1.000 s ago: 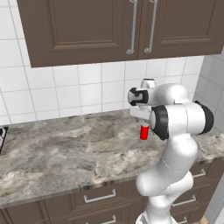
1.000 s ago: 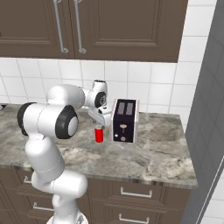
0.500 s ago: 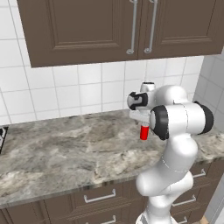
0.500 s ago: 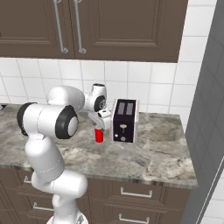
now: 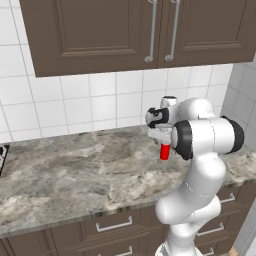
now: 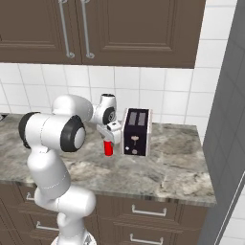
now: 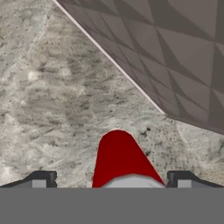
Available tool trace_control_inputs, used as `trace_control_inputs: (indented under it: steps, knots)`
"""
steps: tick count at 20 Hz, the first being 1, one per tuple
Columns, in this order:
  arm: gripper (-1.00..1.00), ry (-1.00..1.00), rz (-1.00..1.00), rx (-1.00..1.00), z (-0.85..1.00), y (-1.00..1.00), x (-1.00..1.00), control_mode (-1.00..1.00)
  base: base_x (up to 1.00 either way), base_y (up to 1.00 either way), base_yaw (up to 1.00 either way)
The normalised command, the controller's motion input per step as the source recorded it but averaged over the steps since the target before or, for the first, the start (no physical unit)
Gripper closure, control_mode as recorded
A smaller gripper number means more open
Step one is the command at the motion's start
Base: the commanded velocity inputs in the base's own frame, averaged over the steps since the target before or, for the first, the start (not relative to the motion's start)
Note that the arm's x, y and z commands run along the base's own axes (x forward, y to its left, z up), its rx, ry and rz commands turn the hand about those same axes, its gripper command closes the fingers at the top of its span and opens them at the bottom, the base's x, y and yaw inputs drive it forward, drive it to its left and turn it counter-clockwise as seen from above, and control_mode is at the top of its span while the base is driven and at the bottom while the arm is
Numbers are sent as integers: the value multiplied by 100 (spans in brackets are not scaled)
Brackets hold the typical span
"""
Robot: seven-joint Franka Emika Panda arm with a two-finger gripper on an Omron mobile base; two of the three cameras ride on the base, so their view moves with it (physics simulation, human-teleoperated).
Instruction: Four empty soda cans are scattered around the kitchen. Gather all the cans and cluster them next to the stove for recycling.
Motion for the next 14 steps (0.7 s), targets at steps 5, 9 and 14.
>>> trace_control_inputs:
  steps: [5, 9, 14]
  knots:
    - [100, 0, 0, 0, 0, 0, 0, -100, 0, 0, 0]
    - [100, 0, 0, 0, 0, 0, 0, -100, 0, 0, 0]
    - [100, 0, 0, 0, 0, 0, 0, -100, 0, 0, 0]
